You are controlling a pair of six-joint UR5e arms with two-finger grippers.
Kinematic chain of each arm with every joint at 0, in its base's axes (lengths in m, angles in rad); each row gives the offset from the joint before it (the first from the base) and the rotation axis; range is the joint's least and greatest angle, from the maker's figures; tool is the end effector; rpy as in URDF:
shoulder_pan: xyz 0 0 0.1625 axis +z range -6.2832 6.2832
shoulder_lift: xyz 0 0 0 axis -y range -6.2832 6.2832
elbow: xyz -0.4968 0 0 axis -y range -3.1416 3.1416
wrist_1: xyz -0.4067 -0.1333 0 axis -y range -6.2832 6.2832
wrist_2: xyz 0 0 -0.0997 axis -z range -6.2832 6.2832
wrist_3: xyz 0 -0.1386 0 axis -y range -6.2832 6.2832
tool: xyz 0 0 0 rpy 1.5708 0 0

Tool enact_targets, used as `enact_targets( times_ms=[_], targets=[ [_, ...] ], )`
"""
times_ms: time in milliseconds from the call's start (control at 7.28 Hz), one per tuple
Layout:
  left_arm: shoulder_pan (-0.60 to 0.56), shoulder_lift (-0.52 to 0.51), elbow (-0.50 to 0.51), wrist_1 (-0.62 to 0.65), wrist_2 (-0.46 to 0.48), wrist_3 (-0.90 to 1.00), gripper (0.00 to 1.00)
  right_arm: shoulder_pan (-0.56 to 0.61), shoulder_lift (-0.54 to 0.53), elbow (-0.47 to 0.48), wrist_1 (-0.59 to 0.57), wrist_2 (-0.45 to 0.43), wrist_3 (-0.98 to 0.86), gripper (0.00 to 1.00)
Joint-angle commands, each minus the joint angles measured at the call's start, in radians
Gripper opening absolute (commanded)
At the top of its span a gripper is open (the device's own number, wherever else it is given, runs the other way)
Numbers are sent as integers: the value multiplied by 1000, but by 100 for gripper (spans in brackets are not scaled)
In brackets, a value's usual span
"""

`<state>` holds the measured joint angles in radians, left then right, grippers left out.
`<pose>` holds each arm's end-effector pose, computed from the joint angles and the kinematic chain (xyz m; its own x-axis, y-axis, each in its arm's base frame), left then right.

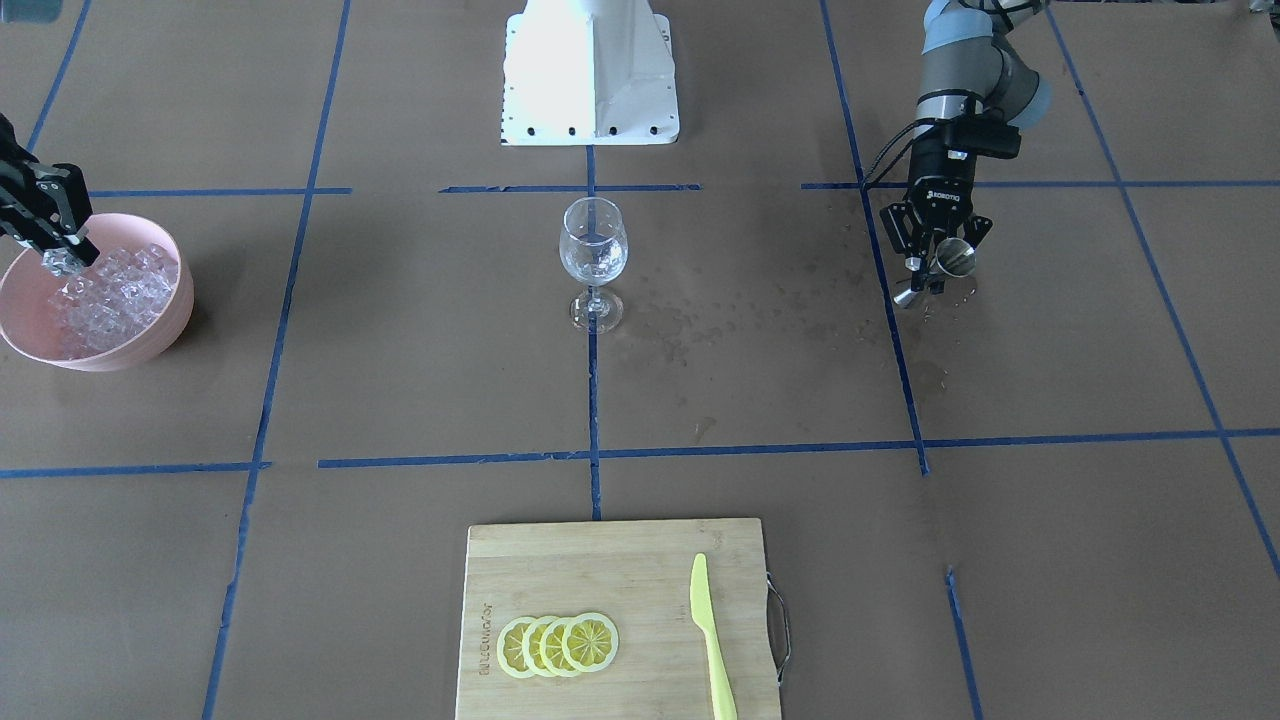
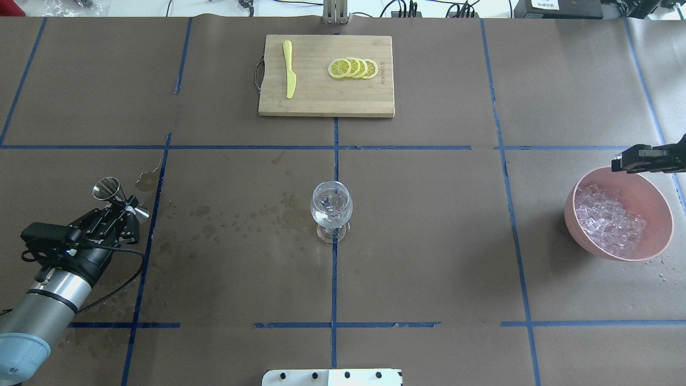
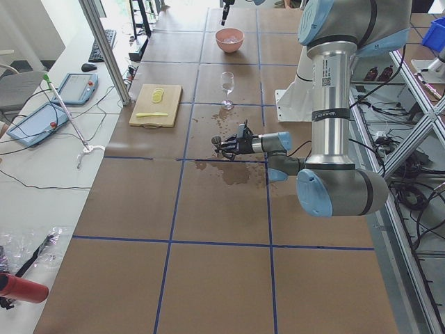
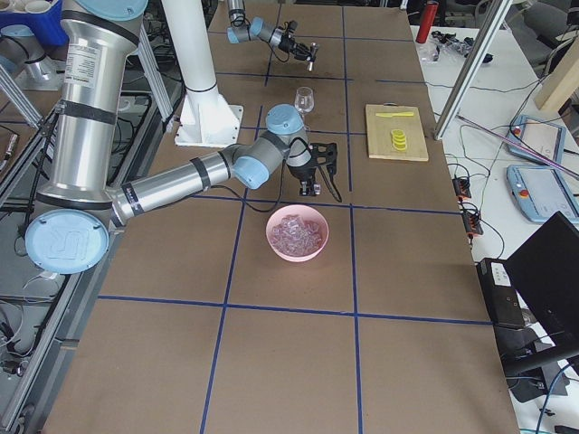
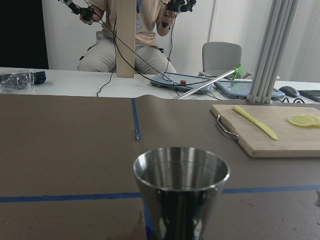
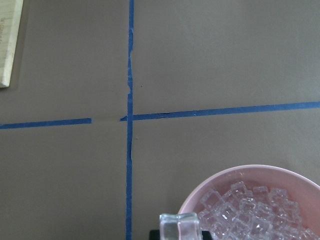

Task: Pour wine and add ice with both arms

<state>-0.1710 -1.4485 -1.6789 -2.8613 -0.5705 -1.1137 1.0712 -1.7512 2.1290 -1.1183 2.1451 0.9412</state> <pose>0.3976 -0.3223 0.5877 0.6475 0.1301 -0.7509 0.6684 0.3764 0.6415 -0.1609 -0.4158 0.5061 0.5821 0.0346 0.8124 -0.2501 0.9583 0.1384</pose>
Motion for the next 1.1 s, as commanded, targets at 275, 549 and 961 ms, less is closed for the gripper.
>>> enact_targets(
  times_ms=[275, 549, 961],
  targets=[
    [21, 0, 47, -1, 44, -11, 0, 35, 62, 29, 2, 47, 8, 0],
    [25, -3, 51, -1, 43, -12, 3, 35, 78, 32, 2, 47, 11, 0],
    [28, -10, 67, 2, 38, -12, 9, 35, 88, 34, 2, 49, 11, 0]
  ],
)
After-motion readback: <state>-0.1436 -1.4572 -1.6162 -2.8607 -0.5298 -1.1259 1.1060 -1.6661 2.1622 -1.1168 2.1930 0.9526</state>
